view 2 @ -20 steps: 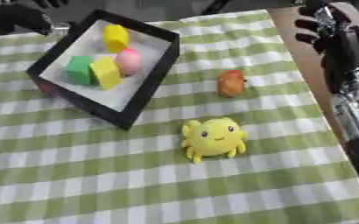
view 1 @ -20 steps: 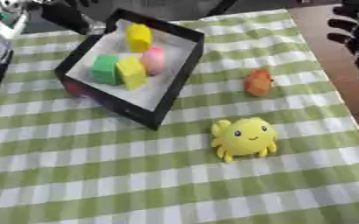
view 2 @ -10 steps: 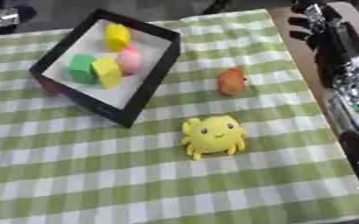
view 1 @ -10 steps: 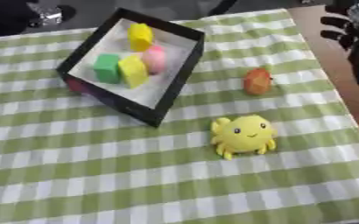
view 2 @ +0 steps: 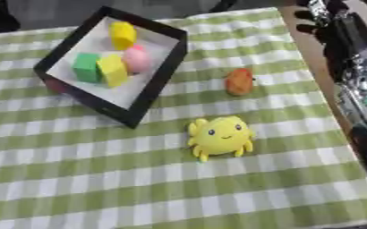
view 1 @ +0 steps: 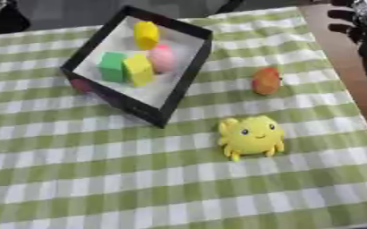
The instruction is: Pick up objects on the table and place them in the box.
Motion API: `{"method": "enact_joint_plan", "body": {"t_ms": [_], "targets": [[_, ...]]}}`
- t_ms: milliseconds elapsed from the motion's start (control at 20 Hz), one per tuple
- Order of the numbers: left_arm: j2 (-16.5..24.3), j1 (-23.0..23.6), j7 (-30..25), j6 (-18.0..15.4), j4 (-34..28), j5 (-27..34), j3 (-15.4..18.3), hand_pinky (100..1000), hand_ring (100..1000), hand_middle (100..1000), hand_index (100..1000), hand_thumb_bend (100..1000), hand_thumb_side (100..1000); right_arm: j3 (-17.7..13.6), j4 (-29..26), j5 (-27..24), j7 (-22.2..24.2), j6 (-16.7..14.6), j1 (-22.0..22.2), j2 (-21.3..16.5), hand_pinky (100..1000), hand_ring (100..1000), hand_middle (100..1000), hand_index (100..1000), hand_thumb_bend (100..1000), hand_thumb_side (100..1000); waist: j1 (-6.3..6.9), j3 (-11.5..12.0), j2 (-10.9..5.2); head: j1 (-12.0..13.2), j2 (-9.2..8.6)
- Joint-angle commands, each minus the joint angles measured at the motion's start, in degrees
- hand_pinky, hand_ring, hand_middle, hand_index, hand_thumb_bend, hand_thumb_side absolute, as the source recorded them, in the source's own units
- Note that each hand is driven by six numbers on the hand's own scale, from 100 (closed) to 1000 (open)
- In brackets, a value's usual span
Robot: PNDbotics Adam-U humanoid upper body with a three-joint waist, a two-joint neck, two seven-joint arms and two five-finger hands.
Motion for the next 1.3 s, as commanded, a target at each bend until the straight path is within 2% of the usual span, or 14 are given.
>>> {"method": "enact_joint_plan", "body": {"t_ms": [50, 250, 450, 700, 950, 1050, 1300], "targets": [[-1.3, 2.9, 7.9, -1.4, -4.3, 4.5, 3.1, 828, 796, 770, 824, 333, 508, 0.4, 0.3, 1.7, 1.2, 0.8, -1.6, -3.5, 841, 854, 819, 874, 100, 788, -1.09, 0.2, -1.96, -0.3, -0.23], [-7.1, 9.8, 16.2, -3.9, -7.2, 7.2, 5.8, 826, 798, 775, 832, 353, 540, 1.2, 1.6, 3.3, 2.4, 1.5, -2.8, -5.0, 843, 856, 822, 874, 100, 768, -1.26, 0.4, -1.78, -1.0, -0.59], [-11.8, 14.6, 21.8, -6.6, -9.7, 8.8, 7.2, 825, 799, 777, 832, 376, 556, 2.4, 2.6, 6.9, 5.3, 2.5, -3.8, -7.5, 848, 857, 819, 876, 100, 746, -1.3, 0.7, -1.76, -1.1, -0.66], [-14.4, 18.1, 25.9, -9.0, -11.4, 9.4, 8.0, 825, 800, 782, 836, 388, 569, 5.2, 2.9, 12.8, 12.5, 3.4, -5.8, -12.6, 857, 858, 820, 874, 100, 689, -1.39, 0.7, -1.74, -1.1, -0.62], [-16.0, 19.9, 28.8, -10.6, -11.6, 9.1, 8.1, 824, 802, 790, 848, 402, 594, 7.8, 2.2, 17.8, 19.1, 3.0, -7.4, -17.2, 865, 860, 826, 875, 100, 636, -1.49, 0.9, -1.54, -0.7, -0.77], [-16.7, 20.4, 29.3, -10.8, -11.2, 9.3, 8.0, 825, 802, 791, 847, 404, 599, 8.9, 2.0, 19.3, 21.0, 2.6, -7.6, -18.7, 867, 861, 828, 876, 100, 614, -1.57, 1.0, -1.46, 0.0, -0.68], [-18.0, 21.1, 29.7, -11.0, -10.8, 9.5, 8.2, 826, 804, 794, 849, 415, 603, 10.2, 1.4, 21.6, 23.8, 1.7, -7.1, -20.8, 869, 863, 835, 880, 100, 575, -1.75, 1.4, -1.38, 4.6, -0.39]]}}
